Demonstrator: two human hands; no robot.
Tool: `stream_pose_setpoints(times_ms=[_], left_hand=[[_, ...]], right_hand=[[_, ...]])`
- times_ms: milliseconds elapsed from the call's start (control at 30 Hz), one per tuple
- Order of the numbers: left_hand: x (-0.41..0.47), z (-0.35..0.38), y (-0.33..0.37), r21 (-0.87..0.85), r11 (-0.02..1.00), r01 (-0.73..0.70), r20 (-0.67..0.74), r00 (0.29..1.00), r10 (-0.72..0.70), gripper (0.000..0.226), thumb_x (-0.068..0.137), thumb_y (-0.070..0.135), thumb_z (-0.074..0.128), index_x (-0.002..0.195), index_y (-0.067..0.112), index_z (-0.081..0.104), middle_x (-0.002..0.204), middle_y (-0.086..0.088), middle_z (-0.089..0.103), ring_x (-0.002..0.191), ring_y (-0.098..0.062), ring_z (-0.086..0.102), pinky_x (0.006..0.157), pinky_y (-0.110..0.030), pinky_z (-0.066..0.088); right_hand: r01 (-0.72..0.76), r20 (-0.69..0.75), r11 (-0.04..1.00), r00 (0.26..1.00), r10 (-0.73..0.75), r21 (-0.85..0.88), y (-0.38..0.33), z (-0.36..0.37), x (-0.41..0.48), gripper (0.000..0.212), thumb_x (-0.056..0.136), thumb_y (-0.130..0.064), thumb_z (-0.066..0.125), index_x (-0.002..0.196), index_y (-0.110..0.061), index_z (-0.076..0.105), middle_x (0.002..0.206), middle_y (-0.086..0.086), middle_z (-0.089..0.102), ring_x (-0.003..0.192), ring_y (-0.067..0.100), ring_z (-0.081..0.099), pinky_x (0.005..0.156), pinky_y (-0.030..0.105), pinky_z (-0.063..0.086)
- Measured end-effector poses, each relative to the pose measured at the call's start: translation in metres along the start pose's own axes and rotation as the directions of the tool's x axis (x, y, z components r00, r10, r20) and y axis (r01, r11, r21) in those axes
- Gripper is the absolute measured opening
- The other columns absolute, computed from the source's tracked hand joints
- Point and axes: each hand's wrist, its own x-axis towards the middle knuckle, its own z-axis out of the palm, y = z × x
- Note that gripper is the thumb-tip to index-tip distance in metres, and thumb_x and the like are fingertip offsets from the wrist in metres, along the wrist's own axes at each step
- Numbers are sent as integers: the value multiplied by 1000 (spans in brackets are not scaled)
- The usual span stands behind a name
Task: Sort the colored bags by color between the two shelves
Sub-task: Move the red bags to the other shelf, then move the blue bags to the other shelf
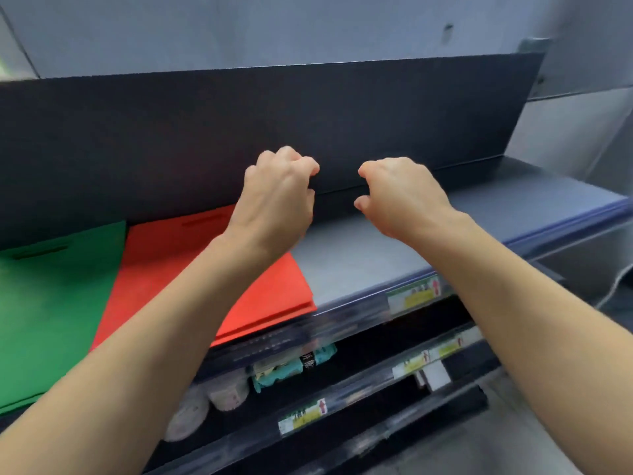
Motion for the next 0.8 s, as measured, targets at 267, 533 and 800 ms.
stream_pose_setpoints(times_ms=[267, 533, 800], left_hand=[[66, 54, 174, -68, 912, -404, -152, 908, 391, 23, 82, -4, 53, 101, 3, 65, 106, -13, 60, 100, -35, 51, 81, -45, 41], [125, 115, 360, -119, 813, -570, -238, 811, 534, 25, 82, -1, 56, 105, 7, 64, 109, -10, 58, 104, -32, 47, 82, -38, 35], [171, 168, 501, -166, 676, -718, -355, 683, 639, 25, 73, -4, 60, 94, 7, 67, 95, -11, 61, 91, -35, 52, 74, -40, 38]], right_hand=[[-319, -90, 933, 947, 308, -165, 176, -46, -61, 26, 94, -24, 52, 114, -9, 55, 112, 14, 61, 108, 34, 51, 82, 35, 38], [-522, -175, 813, 853, 492, -258, 351, -82, -116, 30, 92, -27, 55, 116, -9, 56, 113, 17, 61, 111, 35, 51, 87, 37, 39], [-659, -267, 655, 751, 604, -370, 479, -106, -161, 26, 93, -25, 54, 112, -7, 56, 107, 17, 61, 107, 36, 51, 84, 39, 38]])
